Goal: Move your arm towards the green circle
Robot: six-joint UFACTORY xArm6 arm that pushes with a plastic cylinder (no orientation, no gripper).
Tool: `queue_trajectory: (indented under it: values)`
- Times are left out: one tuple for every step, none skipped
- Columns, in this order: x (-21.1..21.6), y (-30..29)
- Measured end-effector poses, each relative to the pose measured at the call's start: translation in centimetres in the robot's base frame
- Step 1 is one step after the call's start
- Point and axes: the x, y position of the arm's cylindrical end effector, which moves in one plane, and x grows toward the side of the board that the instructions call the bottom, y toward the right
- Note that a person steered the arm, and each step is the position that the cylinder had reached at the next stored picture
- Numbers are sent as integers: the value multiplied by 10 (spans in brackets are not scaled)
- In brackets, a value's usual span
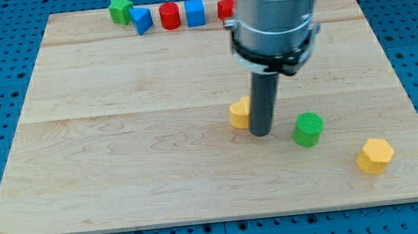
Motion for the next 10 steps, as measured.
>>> queue_trajectory:
  values:
    - [-22, 12]
    - [-42, -2]
    - [-42, -50]
    - [-43, -67]
    - [-76, 23]
    - [-74, 92]
    - [-26, 132]
    - [18, 130]
    - [38, 100]
    - [16, 66]
